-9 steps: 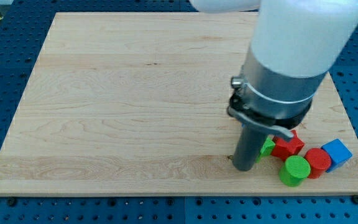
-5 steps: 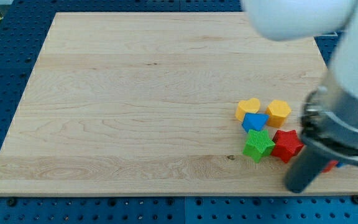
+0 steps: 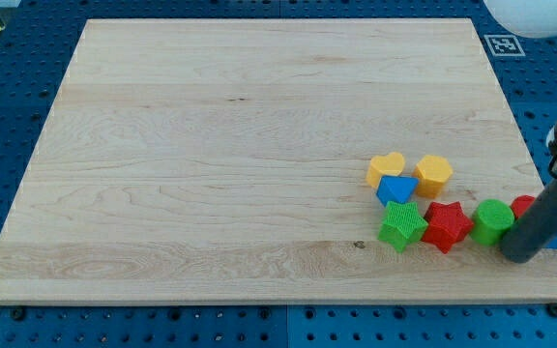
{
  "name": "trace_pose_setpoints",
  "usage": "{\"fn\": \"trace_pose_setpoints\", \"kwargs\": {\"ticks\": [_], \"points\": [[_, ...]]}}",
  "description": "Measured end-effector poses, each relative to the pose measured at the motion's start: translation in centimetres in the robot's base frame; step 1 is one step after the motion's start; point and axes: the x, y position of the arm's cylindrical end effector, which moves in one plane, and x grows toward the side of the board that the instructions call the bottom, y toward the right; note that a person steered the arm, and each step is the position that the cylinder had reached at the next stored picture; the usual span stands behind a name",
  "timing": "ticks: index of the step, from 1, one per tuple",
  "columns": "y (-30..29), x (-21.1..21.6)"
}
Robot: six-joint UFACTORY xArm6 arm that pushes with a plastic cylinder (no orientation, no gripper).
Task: Slide blue cube green and red circles to the right of red star
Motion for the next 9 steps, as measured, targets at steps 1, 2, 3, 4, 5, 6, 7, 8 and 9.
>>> {"fn": "trace_pose_setpoints", "kwargs": {"ticks": [1,2,3,4,5,6,7,8,9], "points": [[-0.5,0.0],[-0.9,0.0],[-0.9,0.0],[-0.9,0.0],[-1.2,0.9],[-1.2,4.0],[-1.4,3.9],[-1.7,3.9],[-1.8,3.9]]}}
